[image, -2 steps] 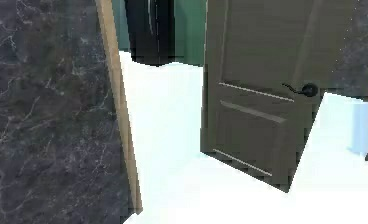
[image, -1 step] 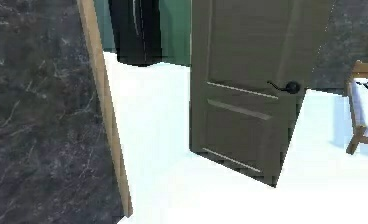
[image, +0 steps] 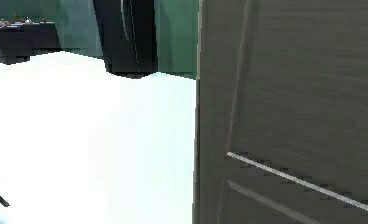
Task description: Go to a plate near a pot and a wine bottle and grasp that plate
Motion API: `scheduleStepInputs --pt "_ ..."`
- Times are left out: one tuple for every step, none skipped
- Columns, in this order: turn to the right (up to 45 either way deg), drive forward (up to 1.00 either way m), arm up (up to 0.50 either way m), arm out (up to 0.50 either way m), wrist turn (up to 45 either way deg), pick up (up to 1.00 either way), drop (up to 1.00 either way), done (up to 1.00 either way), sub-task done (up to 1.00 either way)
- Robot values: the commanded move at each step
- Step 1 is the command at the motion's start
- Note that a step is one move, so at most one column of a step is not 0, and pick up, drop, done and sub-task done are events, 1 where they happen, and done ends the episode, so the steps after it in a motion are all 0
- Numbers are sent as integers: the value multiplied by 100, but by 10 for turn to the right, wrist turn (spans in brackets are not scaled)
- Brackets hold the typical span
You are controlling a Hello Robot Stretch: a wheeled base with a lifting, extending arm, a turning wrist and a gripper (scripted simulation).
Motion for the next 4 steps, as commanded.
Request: scheduleStepInputs --pt "-240 0 0 0 0 0 0 0 0" --pt "0 75 0 0 0 0 0 0 0" --pt "-450 0 0 0 0 0 0 0 0" --pt "-330 0 0 0 0 0 0 0 0"
